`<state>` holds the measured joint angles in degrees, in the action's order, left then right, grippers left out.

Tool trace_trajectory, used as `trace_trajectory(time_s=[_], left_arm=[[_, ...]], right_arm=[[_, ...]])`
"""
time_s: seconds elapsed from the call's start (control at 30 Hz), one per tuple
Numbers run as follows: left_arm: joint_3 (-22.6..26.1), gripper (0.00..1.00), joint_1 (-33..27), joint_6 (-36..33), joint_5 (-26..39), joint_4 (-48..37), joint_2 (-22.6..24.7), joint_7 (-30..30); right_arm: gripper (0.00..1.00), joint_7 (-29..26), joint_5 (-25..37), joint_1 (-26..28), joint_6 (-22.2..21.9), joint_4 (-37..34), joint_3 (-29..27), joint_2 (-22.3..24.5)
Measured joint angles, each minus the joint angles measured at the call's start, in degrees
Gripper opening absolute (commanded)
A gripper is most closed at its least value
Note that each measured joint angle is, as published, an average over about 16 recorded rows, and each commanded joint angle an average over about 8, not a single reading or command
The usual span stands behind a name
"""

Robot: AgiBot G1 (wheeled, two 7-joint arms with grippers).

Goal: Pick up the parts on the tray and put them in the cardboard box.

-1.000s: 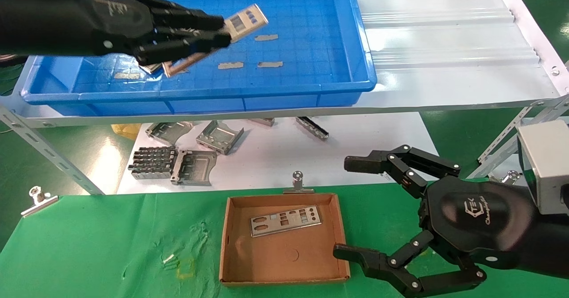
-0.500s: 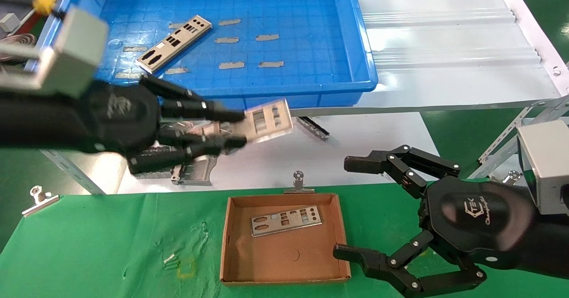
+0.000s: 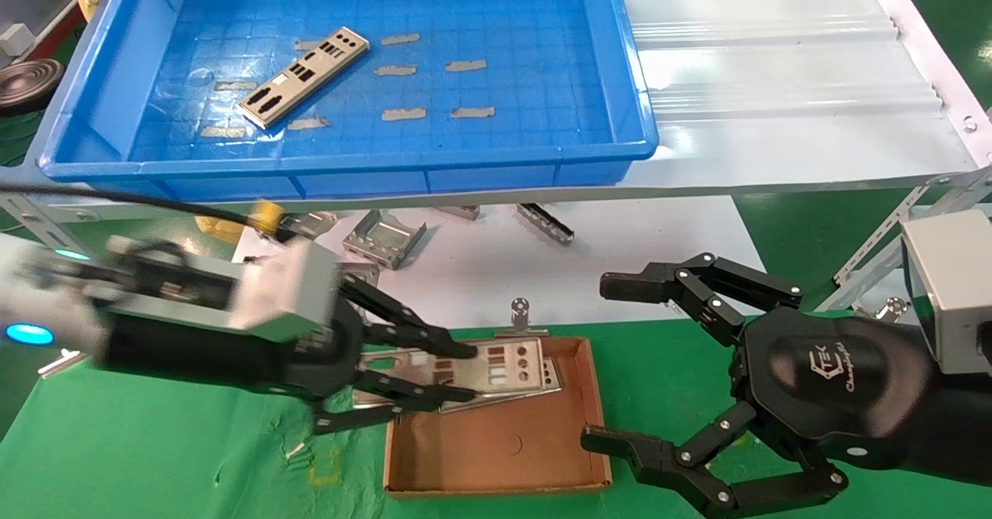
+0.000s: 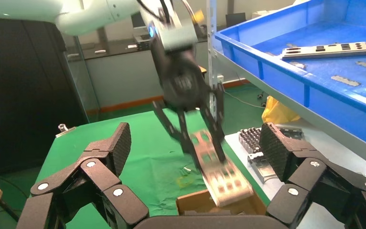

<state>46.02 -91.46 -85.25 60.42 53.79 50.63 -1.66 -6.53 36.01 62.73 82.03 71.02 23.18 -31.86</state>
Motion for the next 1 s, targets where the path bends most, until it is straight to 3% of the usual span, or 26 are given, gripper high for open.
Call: trace_trajectory(time_s=[0.37, 0.83, 0.9, 1.0], left_arm=[[4.0, 0.00, 5.8, 8.4, 7.6, -6.0, 8.4, 9.1], [5.5, 0.00, 7.0, 15.2, 12.6, -14.8, 15.0, 18.0], [5.6, 0.12, 6.9, 15.7, 12.8, -16.3, 15.8, 18.6], [5.6, 0.50, 6.7, 16.1, 13.0, -18.5, 17.0, 19.4]], right_arm=[[1.00, 0.0, 0.0, 0.0, 0.0, 0.0, 0.0, 0.0], [1.00, 0.0, 0.0, 0.0, 0.0, 0.0, 0.0, 0.0], [1.00, 0.0, 0.0, 0.0, 0.0, 0.0, 0.0, 0.0], [1.00, 0.0, 0.0, 0.0, 0.0, 0.0, 0.0, 0.0]])
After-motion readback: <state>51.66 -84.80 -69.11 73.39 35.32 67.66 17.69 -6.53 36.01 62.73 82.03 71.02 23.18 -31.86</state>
